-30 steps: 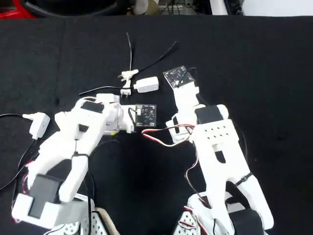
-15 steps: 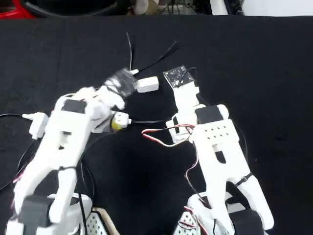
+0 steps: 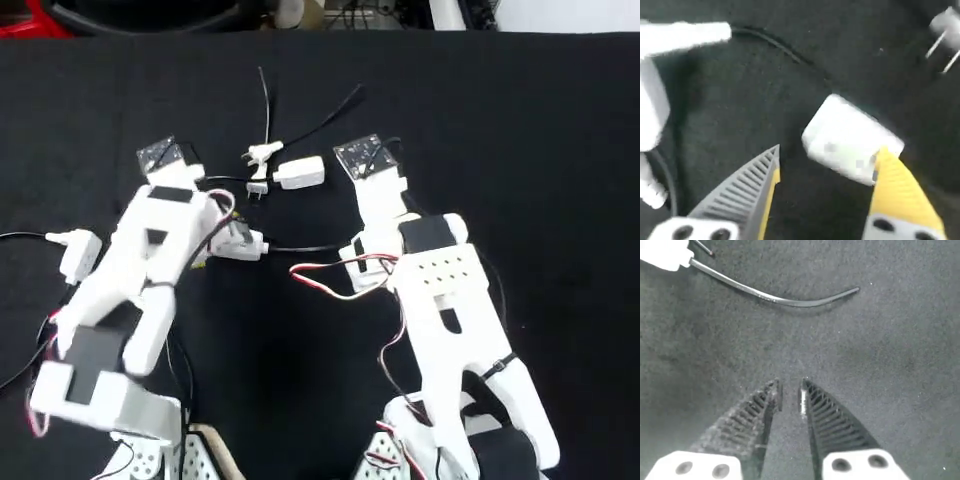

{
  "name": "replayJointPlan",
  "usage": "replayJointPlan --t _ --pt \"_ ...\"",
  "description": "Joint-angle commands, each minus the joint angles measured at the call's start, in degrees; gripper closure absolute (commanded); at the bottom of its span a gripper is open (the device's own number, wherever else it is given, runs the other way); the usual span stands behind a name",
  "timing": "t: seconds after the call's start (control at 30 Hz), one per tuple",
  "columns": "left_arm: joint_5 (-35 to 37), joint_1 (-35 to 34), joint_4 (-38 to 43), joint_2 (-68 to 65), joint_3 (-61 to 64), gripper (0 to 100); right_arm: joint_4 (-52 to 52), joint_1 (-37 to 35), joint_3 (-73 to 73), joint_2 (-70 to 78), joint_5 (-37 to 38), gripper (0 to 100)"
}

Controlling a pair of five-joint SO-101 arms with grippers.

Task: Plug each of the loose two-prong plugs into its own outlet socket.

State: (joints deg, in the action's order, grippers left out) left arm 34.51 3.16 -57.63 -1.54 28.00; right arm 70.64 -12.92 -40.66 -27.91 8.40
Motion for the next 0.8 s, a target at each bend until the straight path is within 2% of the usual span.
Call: replayJointPlan --t 0.0,0.13,0.37,0.57,0.77 --pt "1.93 0.75 -2.37 -1.05 -6.73 71 -0.53 0.70 0.75 0.04 0.00 93.8" --pt "6.51 1.01 -2.02 0.18 -7.25 71 -0.53 0.70 0.75 0.04 0.00 93.8" --pt "6.68 2.15 -1.23 -0.88 -5.14 71 -0.62 0.70 0.75 0.04 0.26 93.8" --pt "9.49 3.74 5.71 -0.88 -2.59 71 -0.62 0.70 0.57 0.04 1.49 93.8" --pt "9.49 3.47 7.65 -0.97 0.57 71 -0.70 0.62 0.57 0.04 1.58 93.8"
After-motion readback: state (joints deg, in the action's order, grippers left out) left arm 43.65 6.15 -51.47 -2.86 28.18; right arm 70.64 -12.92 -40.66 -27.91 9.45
